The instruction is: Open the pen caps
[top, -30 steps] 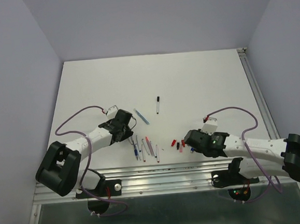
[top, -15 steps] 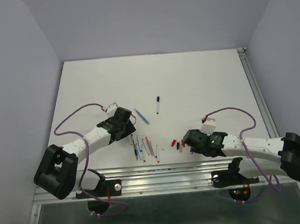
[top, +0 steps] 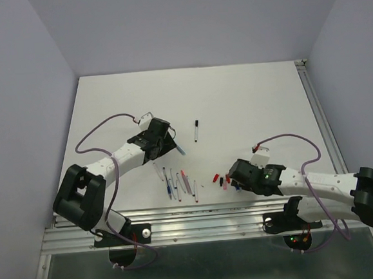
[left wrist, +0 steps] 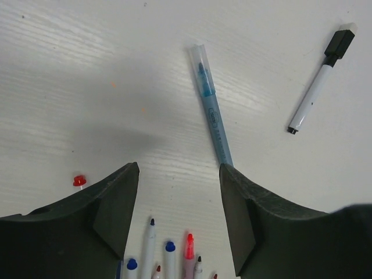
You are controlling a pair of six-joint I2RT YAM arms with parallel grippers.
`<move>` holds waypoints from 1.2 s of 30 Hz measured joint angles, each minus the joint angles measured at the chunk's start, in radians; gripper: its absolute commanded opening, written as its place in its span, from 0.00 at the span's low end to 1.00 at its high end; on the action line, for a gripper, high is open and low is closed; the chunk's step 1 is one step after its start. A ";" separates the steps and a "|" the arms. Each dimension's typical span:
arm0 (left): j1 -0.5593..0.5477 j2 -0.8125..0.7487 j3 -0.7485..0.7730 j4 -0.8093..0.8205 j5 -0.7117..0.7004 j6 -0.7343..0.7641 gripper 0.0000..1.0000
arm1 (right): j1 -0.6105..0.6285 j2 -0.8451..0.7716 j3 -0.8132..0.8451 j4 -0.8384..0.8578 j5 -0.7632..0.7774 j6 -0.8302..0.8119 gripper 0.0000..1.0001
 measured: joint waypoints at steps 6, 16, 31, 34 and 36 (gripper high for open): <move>0.000 0.156 0.117 -0.002 -0.008 -0.001 0.67 | 0.000 -0.109 0.000 -0.010 0.002 -0.008 1.00; 0.000 0.365 0.293 -0.055 -0.064 -0.021 0.58 | 0.000 -0.312 -0.022 0.006 0.001 -0.045 1.00; 0.006 0.505 0.449 -0.175 -0.161 -0.053 0.21 | 0.000 -0.367 -0.057 0.006 0.001 -0.060 1.00; 0.006 0.508 0.452 -0.174 -0.159 -0.054 0.06 | 0.000 -0.361 -0.057 0.007 0.001 -0.062 1.00; 0.006 0.508 0.452 -0.174 -0.159 -0.050 0.05 | 0.000 -0.357 -0.057 0.007 0.001 -0.066 1.00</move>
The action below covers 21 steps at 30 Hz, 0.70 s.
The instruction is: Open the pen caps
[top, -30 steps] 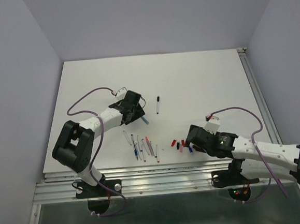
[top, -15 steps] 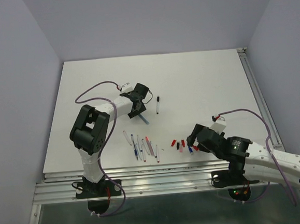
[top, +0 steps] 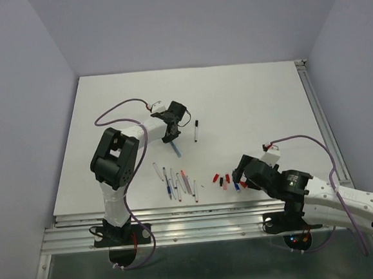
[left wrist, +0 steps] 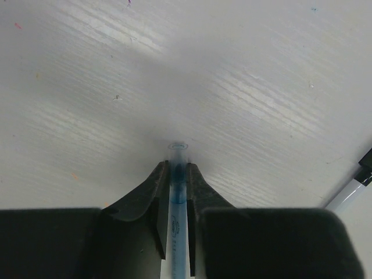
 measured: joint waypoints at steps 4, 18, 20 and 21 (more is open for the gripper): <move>0.000 0.000 0.000 0.000 0.002 0.001 0.00 | 0.000 0.002 0.000 0.000 0.000 -0.007 1.00; 0.002 -0.261 -0.217 0.079 0.112 0.005 0.00 | 0.000 -0.026 0.001 0.214 -0.211 -0.240 1.00; -0.001 -0.362 -0.281 0.103 0.135 -0.001 0.00 | 0.000 0.010 0.001 0.286 -0.267 -0.278 1.00; -0.004 -0.406 -0.307 0.117 0.144 -0.005 0.00 | 0.000 0.040 0.003 0.315 -0.293 -0.295 1.00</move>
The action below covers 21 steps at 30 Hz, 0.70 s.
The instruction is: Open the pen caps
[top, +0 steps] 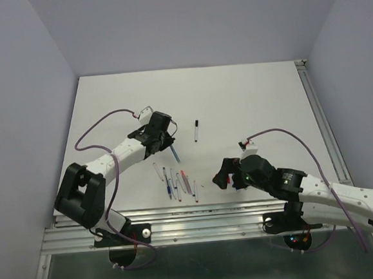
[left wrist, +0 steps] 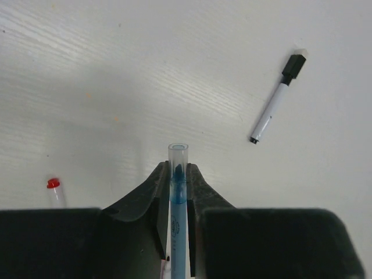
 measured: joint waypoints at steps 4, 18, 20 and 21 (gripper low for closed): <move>-0.043 -0.152 -0.138 0.066 0.032 -0.047 0.00 | 0.000 0.138 0.023 0.123 -0.105 -0.057 1.00; -0.222 -0.345 -0.246 0.091 0.032 -0.200 0.00 | 0.001 0.439 0.189 0.425 -0.254 -0.098 0.83; -0.230 -0.345 -0.246 0.090 0.029 -0.217 0.00 | 0.001 0.453 0.191 0.437 -0.257 -0.095 0.81; -0.234 -0.345 -0.246 0.090 0.027 -0.224 0.00 | 0.001 0.462 0.191 0.441 -0.259 -0.094 0.77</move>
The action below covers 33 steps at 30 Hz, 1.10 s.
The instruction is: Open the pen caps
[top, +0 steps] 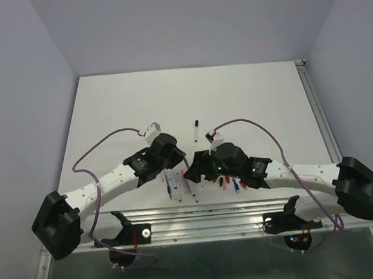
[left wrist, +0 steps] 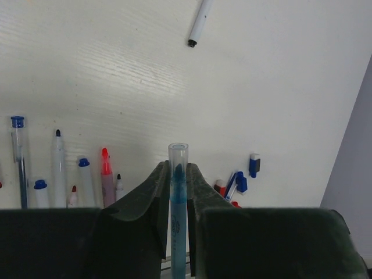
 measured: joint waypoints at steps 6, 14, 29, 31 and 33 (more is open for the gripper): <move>-0.021 -0.004 0.000 0.000 -0.007 -0.034 0.00 | 0.000 0.047 0.004 0.003 -0.002 0.017 0.55; -0.038 -0.012 0.000 0.000 -0.017 -0.059 0.00 | 0.001 0.079 0.018 0.021 0.002 0.025 0.07; -0.032 0.126 0.098 0.021 -0.068 -0.046 0.00 | 0.072 0.001 -0.054 0.018 0.075 0.143 0.01; 0.043 0.214 0.174 0.059 -0.117 -0.033 0.00 | 0.192 -0.048 -0.072 0.033 0.042 0.179 0.01; 0.126 0.301 0.259 0.092 -0.159 -0.017 0.00 | 0.268 -0.080 -0.076 0.060 0.014 0.205 0.01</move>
